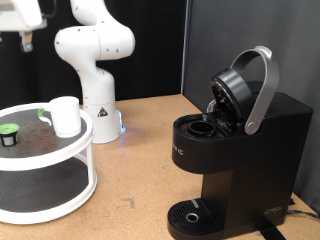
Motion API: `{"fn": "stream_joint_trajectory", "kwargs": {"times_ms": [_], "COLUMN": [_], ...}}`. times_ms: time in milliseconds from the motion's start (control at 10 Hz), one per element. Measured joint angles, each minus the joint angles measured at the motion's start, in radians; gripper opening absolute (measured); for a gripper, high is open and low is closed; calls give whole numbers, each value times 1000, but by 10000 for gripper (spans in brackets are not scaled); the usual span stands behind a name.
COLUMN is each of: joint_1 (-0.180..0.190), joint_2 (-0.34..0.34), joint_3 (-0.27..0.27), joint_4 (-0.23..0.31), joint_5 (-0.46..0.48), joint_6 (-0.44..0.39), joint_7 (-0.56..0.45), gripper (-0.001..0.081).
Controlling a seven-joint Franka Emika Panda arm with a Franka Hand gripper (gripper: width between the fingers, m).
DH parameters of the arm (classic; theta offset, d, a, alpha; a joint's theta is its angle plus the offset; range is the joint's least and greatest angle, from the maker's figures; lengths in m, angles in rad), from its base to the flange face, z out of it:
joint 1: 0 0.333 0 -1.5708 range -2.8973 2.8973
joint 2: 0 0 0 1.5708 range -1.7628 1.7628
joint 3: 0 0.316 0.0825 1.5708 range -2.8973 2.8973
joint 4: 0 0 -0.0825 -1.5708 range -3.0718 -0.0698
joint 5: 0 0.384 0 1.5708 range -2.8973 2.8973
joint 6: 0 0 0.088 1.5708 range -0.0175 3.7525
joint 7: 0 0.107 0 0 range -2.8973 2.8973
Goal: Make a cup of coffee with the keurig machine
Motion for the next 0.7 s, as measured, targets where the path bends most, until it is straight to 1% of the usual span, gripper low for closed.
{"fn": "stream_joint_trajectory", "kwargs": {"times_ms": [200, 400, 500, 600, 700], "joint_1": [0, -2, -1, 4, 14], "joint_2": [66, 140, 137, 135, 132], "joint_3": [-27, -43, -43, -53, -81], "joint_4": [-26, -44, -44, -43, -41], "joint_5": [-33, -39, -38, -27, -11], "joint_6": [77, 172, 169, 160, 150], "joint_7": [13, 50, 44, -12, -90], "gripper": [803, 803, 803, 803, 803]}}
